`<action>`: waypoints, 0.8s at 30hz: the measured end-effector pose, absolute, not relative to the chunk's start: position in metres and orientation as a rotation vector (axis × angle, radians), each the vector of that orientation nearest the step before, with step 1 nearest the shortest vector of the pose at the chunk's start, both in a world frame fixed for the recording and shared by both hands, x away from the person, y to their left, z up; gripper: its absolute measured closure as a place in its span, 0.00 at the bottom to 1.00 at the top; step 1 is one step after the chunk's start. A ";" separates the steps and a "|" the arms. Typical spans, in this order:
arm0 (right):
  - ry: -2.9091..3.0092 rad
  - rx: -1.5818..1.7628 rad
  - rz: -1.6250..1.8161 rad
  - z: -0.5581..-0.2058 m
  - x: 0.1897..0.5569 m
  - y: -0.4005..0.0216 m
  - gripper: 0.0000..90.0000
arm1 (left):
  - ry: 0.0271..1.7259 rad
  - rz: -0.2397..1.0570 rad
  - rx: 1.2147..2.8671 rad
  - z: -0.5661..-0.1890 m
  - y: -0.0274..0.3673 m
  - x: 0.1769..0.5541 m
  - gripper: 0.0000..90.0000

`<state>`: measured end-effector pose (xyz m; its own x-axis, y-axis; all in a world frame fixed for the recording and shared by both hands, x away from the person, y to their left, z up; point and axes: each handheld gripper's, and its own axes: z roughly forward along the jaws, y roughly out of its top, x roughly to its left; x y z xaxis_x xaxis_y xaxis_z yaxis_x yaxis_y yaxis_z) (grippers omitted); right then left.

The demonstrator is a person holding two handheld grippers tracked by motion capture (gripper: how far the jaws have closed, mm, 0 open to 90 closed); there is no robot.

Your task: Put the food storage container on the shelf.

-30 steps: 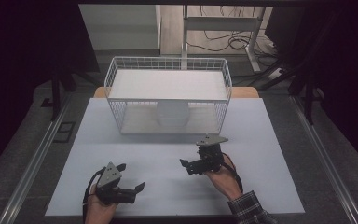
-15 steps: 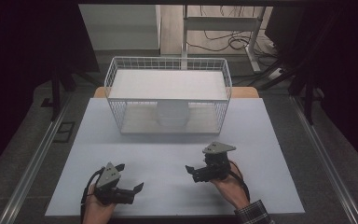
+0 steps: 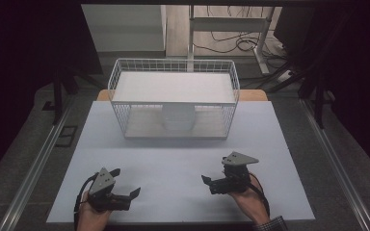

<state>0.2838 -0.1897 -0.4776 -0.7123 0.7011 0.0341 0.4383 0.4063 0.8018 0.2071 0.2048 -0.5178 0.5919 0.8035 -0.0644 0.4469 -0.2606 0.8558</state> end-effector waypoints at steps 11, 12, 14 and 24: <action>2.297 1.043 1.196 -0.475 0.265 -0.221 0.00 | 1.030 0.510 1.889 -0.516 0.218 0.200 0.02; 2.292 1.048 1.193 -0.475 0.264 -0.224 0.00 | 1.032 0.513 1.889 -0.516 0.219 0.200 0.02; 2.280 1.059 1.183 -0.476 0.260 -0.229 0.00 | 1.038 0.519 1.889 -0.515 0.222 0.198 0.02; 2.211 1.138 1.129 -0.480 0.241 -0.262 0.00 | 1.078 0.549 1.860 -0.517 0.237 0.188 0.01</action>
<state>0.2409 -0.2624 -0.4802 -0.5841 0.8117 0.0075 0.4820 0.3394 0.8077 0.1877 0.2369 -0.5167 0.5236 0.8502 -0.0547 0.4557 -0.2253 0.8611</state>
